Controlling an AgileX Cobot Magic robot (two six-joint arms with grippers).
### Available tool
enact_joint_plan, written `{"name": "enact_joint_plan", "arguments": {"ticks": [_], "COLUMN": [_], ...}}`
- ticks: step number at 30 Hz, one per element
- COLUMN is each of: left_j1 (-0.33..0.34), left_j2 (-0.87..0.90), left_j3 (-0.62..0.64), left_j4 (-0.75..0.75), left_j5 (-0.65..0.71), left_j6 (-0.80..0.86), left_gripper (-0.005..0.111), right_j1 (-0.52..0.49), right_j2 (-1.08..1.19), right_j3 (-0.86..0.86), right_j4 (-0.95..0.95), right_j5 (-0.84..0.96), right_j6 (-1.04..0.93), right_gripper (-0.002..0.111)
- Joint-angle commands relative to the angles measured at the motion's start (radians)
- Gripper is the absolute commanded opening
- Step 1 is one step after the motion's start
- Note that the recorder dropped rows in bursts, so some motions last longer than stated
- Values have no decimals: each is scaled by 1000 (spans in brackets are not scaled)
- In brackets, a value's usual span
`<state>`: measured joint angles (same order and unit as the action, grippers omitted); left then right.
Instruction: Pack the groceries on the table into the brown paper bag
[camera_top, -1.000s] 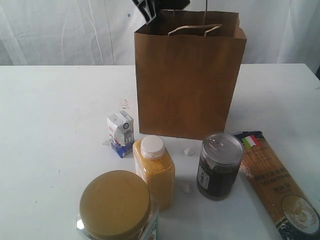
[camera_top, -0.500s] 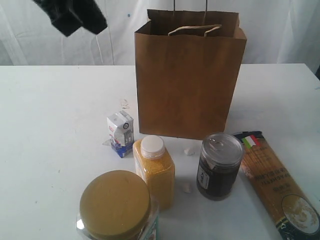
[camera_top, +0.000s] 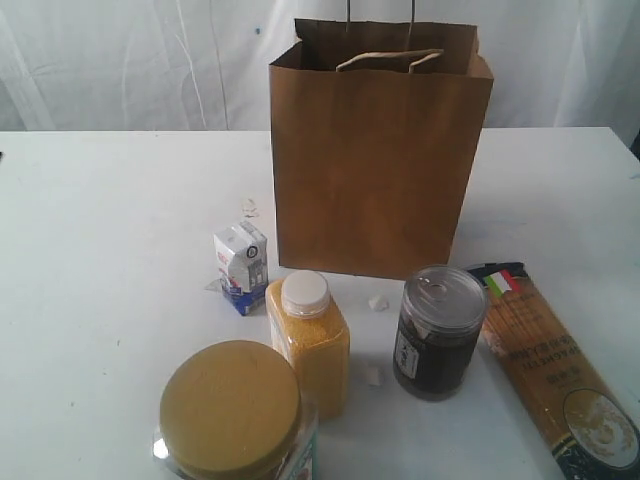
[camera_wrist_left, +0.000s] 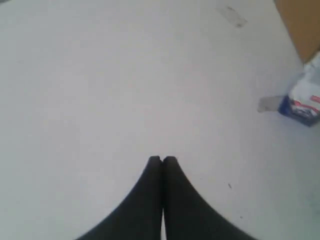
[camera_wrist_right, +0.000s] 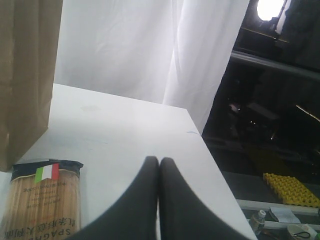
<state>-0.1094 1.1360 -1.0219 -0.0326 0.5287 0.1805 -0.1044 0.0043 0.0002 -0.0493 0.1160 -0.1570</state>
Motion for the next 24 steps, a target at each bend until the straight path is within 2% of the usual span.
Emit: {"name": "enact_joint_plan", "arguments": {"ticks": [1,4,5,7,11,15,19,21,24], "left_j1": [169,237,250,248,248,248,246,246,244], "left_j2": [-270,-421,-540,-719,-1008,-1063,-1063,-1063,-1065], "left_j3": [256,408,483,564,577,589,681,757,929], "left_j4": [-11,-11,-11,-11,-11,13,16,16,16], "left_j5": [-228,-307,-330,-365,-428,-445,-415,-410,-439], "left_j6": [-122,-243,-310,-342,-342,-278,-252,-254,-351], "left_gripper": [0,0,0,0,0,0,0,0,0], "right_j1": [3,3,3,3,3,3,3,3,3], "right_j2": [-4,-4,-4,-4,-4,-4,-4,-4,-4], "right_j3": [0,0,0,0,0,0,0,0,0], "right_j4": [-1,-1,-1,-1,-1,-1,-1,-1,-1], "right_j5": [-6,-6,-6,-6,-6,-6,-6,-6,-6], "right_j6": [2,2,2,2,2,2,2,2,18], "right_gripper": [0,0,0,0,0,0,0,0,0]}}
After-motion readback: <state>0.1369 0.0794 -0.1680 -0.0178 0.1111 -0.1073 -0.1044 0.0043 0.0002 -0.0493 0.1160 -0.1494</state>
